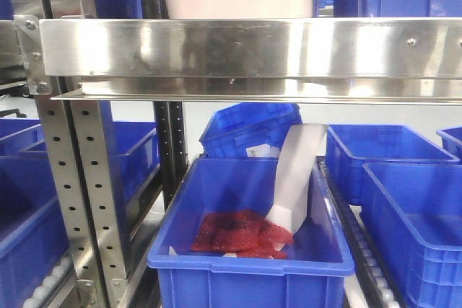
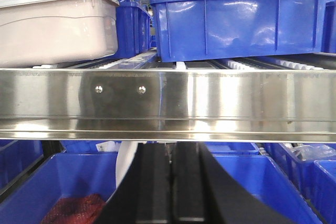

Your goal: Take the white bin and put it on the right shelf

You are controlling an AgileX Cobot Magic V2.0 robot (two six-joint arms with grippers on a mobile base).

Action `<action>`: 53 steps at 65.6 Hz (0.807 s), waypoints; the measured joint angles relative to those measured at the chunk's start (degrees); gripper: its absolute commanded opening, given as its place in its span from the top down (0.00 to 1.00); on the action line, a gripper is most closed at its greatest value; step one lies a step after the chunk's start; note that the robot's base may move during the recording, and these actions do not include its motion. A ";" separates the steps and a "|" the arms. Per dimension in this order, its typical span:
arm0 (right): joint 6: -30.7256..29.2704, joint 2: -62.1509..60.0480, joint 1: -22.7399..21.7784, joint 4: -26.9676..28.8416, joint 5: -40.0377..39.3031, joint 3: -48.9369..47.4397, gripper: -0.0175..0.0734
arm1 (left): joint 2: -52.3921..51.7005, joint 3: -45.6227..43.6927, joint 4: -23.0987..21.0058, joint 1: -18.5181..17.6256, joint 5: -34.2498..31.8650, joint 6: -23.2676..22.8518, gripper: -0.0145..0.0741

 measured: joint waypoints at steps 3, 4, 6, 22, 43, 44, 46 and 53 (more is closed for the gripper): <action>0.00 0.00 0.00 0.00 0.00 0.00 0.75 | -0.39 2.29 -0.09 0.02 -1.18 -0.02 0.97; 0.00 0.00 0.00 0.00 0.00 0.00 0.75 | -0.48 2.87 -0.14 0.02 -1.65 -0.02 0.97; 0.00 0.00 0.00 0.00 -0.10 0.00 0.75 | -0.50 4.14 -0.14 0.02 -2.27 -0.02 0.97; 0.00 0.00 0.00 0.00 -0.05 0.00 0.75 | -0.70 5.64 3.97 0.02 -3.19 -5.71 0.97; 0.00 0.00 0.00 0.00 -0.05 0.00 0.75 | -0.70 5.64 4.76 0.02 -3.31 -6.22 0.97; 0.00 0.00 0.00 0.00 -0.05 0.00 0.75 | -0.70 5.64 4.76 0.02 -3.31 -6.22 0.97; 0.00 0.00 0.00 0.00 -0.05 0.00 0.75 | -0.70 5.64 4.76 0.02 -3.18 -6.22 0.97; 0.00 0.00 0.00 0.00 -0.05 0.00 0.75 | -0.70 5.64 4.76 0.02 -1.09 -6.22 0.97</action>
